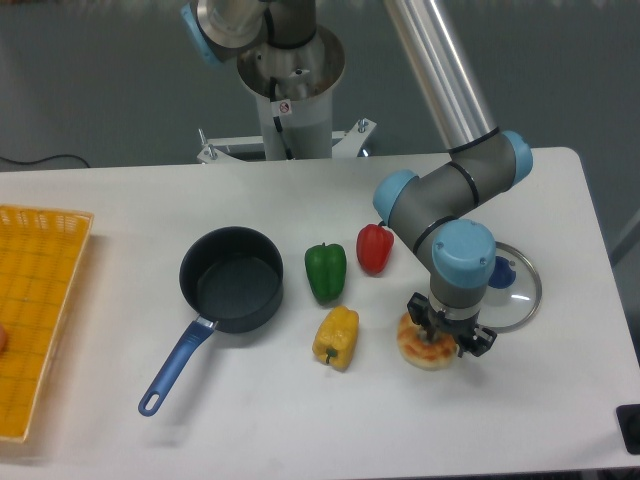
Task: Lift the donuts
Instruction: 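Lower the open gripper over the donut and close on its ring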
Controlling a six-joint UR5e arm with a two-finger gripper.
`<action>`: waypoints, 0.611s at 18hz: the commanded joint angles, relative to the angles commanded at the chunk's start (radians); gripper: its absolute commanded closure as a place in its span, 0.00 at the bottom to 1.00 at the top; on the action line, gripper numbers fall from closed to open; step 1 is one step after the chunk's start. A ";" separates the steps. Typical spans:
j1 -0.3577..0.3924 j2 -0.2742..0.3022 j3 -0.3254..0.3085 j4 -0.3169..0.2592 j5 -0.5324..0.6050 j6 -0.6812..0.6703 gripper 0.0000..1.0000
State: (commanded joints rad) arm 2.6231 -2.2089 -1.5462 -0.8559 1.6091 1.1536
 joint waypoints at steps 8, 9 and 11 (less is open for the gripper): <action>0.000 0.025 -0.009 -0.005 0.002 0.005 0.96; 0.000 0.029 -0.011 -0.006 0.000 0.006 0.96; 0.002 0.043 -0.012 -0.021 0.000 0.006 0.96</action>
State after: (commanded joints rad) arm 2.6246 -2.1660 -1.5585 -0.8773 1.6091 1.1597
